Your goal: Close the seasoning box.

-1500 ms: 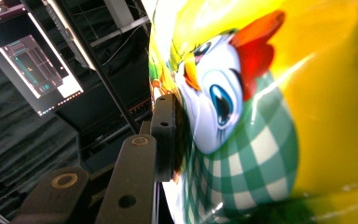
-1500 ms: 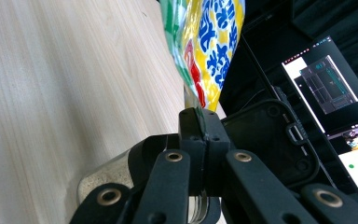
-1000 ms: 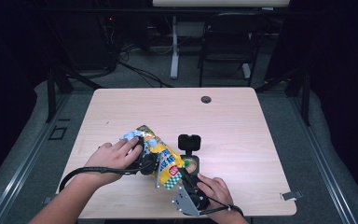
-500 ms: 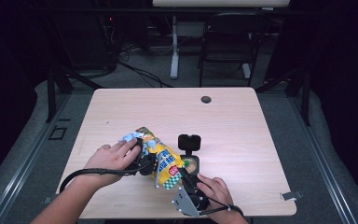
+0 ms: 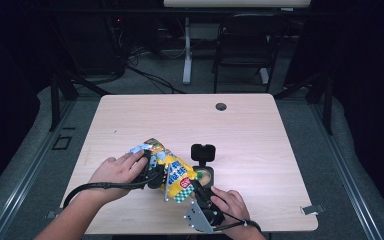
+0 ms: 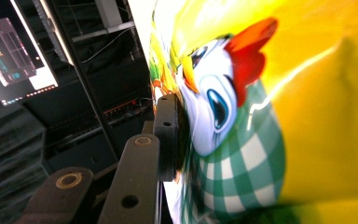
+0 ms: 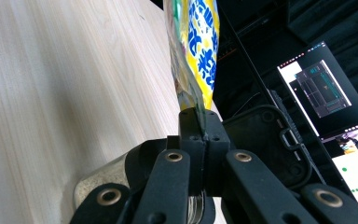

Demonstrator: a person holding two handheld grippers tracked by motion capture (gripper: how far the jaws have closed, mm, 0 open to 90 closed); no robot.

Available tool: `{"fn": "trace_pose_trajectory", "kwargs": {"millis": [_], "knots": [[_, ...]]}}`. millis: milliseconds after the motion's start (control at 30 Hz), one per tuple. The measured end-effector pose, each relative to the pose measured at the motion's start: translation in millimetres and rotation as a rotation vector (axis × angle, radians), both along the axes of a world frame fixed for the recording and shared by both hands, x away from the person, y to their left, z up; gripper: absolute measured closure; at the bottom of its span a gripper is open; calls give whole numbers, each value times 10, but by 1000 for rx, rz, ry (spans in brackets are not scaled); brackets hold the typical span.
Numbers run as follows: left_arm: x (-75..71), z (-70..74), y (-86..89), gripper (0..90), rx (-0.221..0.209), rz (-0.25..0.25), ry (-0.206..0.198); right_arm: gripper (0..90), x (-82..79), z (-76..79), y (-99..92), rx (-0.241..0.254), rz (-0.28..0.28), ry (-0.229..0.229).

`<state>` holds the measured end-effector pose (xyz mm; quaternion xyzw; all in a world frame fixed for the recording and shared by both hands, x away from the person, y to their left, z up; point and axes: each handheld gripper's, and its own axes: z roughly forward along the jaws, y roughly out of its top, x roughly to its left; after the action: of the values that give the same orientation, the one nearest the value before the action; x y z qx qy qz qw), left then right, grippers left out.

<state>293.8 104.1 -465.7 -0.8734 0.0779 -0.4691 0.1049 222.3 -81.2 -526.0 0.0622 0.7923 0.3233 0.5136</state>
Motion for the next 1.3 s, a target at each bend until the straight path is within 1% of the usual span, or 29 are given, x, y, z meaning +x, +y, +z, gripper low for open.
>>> {"fn": "trace_pose_trajectory", "kwargs": {"millis": [233,300,400,433,500,533,567,600,700,733,767,800,833,867,900,933,967,1000,1033,1067,1100,1167,1200,1233,1267,1300], "knots": [[-7,-50,37,749,-51,13,11,896,1,0,2,3,2,-9],[-8,-55,41,749,-54,15,16,896,0,0,3,2,0,-10],[-10,-88,59,750,-89,19,13,893,-3,6,0,-6,-3,-18],[-10,-88,59,751,-89,19,13,893,-3,6,0,-6,-3,-18],[-11,-99,67,751,-105,25,25,892,-6,15,-3,-13,-8,-23],[-13,-113,74,751,-124,29,23,892,-3,12,-3,-4,-6,-26],[-13,-113,74,752,-124,29,23,892,-3,12,-3,-4,-6,-26],[-11,-131,89,752,-146,30,30,890,-2,10,-3,5,0,-24],[-12,-141,96,752,-151,31,34,889,-9,19,-5,-5,-5,-26],[-16,-163,111,752,-178,40,43,889,-10,17,-3,-5,-2,-28],[-16,-163,111,753,-178,40,43,889,-10,17,-3,-5,-2,-28],[-17,-173,119,753,-192,44,47,888,-16,22,0,-9,-4,-31],[-16,-163,117,753,-176,34,38,888,-17,24,0,-10,-4,-29],[-18,-167,123,753,-181,36,40,888,-17,24,0,-10,-4,-29],[-20,-174,131,753,-194,39,45,887,-15,25,0,-8,0,-33],[-19,-177,135,753,-201,31,38,886,-17,27,0,-10,2,-38],[-19,-185,141,753,-213,33,44,886,-17,29,2,-9,5,-44],[-23,-198,149,753,-230,37,45,884,-19,32,2,-8,3,-44],[-24,-200,152,753,-234,38,45,883,-23,36,1,-8,1,-41],[-27,-214,158,754,-248,40,46,882,-22,32,3,-2,4,-42],[-28,-208,160,754,-237,43,53,881,-24,33,4,-4,4,-42],[-30,-217,169,754,-244,43,54,879,-28,37,5,-6,2,-44],[-29,-226,178,755,-254,45,63,877,-32,40,4,-11,1,-46],[-31,-235,182,755,-266,48,64,875,-27,34,6,1,9,-48],[-32,-248,184,755,-274,50,66,874,-30,40,4,-9,5,-50],[-32,-248,184,755,-274,50,66,874,-30,40,4,-9,5,-50]]}}
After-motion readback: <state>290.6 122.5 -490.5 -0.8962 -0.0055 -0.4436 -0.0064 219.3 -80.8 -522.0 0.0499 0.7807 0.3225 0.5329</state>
